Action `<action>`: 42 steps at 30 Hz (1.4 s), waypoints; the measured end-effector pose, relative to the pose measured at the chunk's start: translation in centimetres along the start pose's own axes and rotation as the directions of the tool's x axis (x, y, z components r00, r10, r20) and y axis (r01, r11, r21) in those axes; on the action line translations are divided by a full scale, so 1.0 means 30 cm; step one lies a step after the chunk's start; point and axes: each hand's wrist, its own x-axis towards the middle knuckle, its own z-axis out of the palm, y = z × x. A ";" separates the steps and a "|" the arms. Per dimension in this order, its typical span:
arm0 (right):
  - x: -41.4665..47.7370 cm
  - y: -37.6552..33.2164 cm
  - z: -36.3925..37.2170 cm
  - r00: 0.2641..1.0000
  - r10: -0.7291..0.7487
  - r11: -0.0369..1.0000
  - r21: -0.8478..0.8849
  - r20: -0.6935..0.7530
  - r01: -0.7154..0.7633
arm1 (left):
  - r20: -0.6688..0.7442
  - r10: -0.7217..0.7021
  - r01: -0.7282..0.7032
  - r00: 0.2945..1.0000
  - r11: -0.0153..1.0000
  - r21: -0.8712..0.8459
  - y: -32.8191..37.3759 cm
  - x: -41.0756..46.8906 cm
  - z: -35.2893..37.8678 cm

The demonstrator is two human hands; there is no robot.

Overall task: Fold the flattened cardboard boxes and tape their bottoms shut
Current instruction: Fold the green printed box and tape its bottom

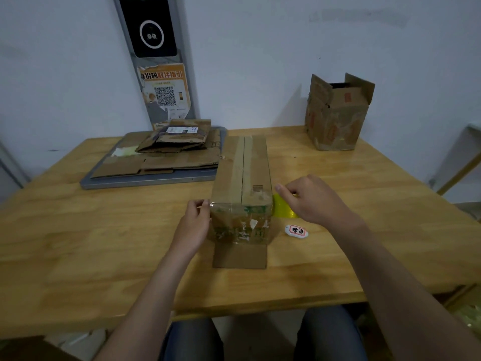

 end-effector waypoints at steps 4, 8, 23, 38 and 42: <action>-0.003 -0.007 -0.003 0.999 0.036 0.998 -0.048 0.004 -0.036 | -0.116 0.330 -0.301 0.937 0.929 0.214 0.063 -0.029 -0.027; 0.002 -0.012 0.002 1.000 0.020 0.996 -0.081 -0.009 -0.021 | 0.128 0.689 -0.669 0.714 0.616 0.415 0.161 -0.071 0.002; 0.024 -0.043 0.031 1.000 0.024 0.987 -0.156 -0.001 -0.024 | 0.478 0.582 -0.735 0.658 0.358 0.576 0.203 -0.055 0.136; 0.096 -0.085 0.018 0.990 0.074 0.962 -0.269 0.122 -0.039 | 0.466 0.495 -0.657 0.734 0.342 0.672 0.181 -0.034 0.118; 0.093 -0.086 0.022 0.988 0.087 0.956 -0.288 0.125 -0.048 | 0.393 0.460 -0.569 0.796 0.347 0.745 0.151 0.004 0.065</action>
